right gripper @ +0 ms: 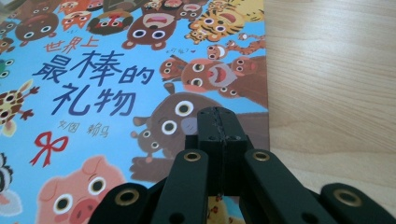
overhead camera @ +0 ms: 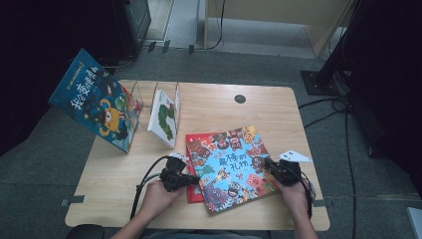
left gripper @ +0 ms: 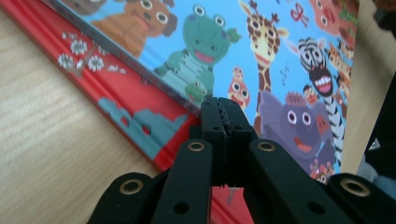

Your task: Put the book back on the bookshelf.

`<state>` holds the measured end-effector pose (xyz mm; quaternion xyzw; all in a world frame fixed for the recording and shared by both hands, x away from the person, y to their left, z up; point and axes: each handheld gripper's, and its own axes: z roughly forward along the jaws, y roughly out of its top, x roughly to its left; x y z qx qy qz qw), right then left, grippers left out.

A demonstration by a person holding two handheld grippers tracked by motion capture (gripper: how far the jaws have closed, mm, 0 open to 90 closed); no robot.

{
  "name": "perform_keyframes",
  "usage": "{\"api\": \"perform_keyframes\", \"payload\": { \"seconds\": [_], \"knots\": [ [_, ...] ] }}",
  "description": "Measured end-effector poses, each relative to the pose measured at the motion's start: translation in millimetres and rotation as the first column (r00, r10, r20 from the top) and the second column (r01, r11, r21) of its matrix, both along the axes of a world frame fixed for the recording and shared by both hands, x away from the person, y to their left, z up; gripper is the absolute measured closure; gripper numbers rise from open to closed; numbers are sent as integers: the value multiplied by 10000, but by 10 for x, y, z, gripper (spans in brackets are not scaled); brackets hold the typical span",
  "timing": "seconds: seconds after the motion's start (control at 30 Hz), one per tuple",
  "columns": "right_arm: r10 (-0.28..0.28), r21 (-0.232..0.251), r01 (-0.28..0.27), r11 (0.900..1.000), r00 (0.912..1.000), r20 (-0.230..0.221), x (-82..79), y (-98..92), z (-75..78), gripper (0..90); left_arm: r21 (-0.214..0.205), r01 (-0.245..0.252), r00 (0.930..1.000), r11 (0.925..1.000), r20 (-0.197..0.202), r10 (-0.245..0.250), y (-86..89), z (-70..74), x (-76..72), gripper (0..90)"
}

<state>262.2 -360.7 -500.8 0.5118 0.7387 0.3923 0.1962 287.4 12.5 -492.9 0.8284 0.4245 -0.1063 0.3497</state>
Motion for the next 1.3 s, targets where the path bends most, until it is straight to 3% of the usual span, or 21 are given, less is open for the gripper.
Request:
{"api": "perform_keyframes", "payload": {
  "seconds": [0.2,0.3,0.37,0.73,0.83,1.1,1.3],
  "knots": [
    [-122,-31,121,9999,9999,-15,-63,-27,7,900,-143,174,9998,9997,47,-174,-92,-15,26,900],
    [-199,-30,199,9998,9998,-25,-90,-53,6,900,-2,194,9998,9998,78,-194,-95,-5,52,900],
    [-239,-20,239,9997,9997,-71,-119,-68,1,900,197,183,9998,9996,100,-185,-72,0,83,897],
    [-66,-201,61,9998,9997,-249,-354,-146,-28,900,207,-394,9982,9990,467,384,155,166,314,879],
    [-90,-340,70,9994,9983,-575,-437,-180,-56,900,226,-587,9969,9980,538,574,225,188,369,866],
    [-133,-183,119,9998,9972,-732,-633,-278,-55,900,196,-915,9937,9956,663,901,344,214,432,867],
    [-117,-220,100,9997,9966,-812,-678,-276,-47,900,206,-941,9932,9954,710,924,357,217,434,867]
  ]
}}
